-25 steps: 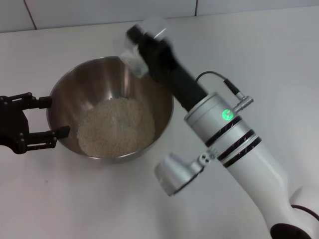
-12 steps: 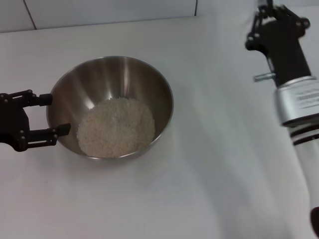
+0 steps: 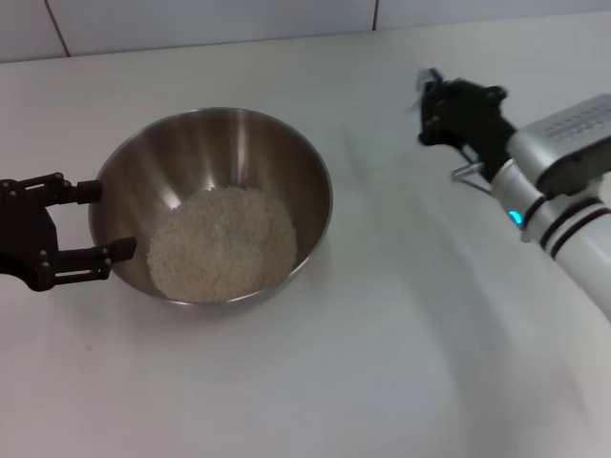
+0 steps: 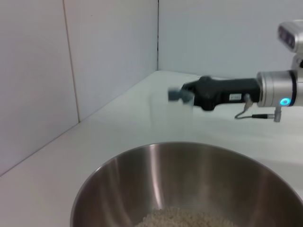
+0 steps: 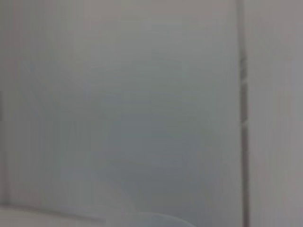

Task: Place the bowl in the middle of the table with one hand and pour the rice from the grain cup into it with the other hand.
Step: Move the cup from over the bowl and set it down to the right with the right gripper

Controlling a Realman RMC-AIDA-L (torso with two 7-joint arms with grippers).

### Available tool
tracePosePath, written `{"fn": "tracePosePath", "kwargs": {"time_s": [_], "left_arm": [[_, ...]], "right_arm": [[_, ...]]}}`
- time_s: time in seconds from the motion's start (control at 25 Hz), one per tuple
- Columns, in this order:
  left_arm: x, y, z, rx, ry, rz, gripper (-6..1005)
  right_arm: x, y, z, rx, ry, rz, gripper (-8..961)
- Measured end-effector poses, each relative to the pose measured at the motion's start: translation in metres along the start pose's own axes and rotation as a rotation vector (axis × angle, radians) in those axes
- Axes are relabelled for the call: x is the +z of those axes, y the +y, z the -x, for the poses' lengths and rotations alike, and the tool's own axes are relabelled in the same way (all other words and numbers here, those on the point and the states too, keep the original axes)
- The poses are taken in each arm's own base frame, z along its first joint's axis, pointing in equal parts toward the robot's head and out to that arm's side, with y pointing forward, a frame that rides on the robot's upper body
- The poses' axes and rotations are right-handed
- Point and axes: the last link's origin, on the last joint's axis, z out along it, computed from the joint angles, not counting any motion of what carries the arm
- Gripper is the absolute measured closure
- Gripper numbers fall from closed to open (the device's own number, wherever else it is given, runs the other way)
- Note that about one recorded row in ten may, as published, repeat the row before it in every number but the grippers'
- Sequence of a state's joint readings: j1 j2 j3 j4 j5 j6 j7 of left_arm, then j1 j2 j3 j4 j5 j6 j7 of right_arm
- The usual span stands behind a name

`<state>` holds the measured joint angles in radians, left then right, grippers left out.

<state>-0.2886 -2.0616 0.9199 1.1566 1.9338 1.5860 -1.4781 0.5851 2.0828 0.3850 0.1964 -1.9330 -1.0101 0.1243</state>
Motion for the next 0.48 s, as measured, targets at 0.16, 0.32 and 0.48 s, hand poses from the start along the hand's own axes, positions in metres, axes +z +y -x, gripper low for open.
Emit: {"fn": "tracePosePath", "kwargs": {"time_s": [0.16, 0.32, 0.48], "left_arm": [[0.0, -0.001, 0.0, 0.001, 0.0, -0.003, 197], [0.001, 0.0, 0.0, 0.001, 0.002, -0.002, 197], [0.001, 0.0, 0.0, 0.001, 0.002, -0.001, 197]], "right_arm": [[0.014, 0.012, -0.005, -0.047, 0.091, 0.076, 940], [0.017, 0.016, -0.007, -0.061, 0.122, 0.092, 941], [0.015, 0.019, -0.01, -0.052, 0.131, 0.094, 941]]}}
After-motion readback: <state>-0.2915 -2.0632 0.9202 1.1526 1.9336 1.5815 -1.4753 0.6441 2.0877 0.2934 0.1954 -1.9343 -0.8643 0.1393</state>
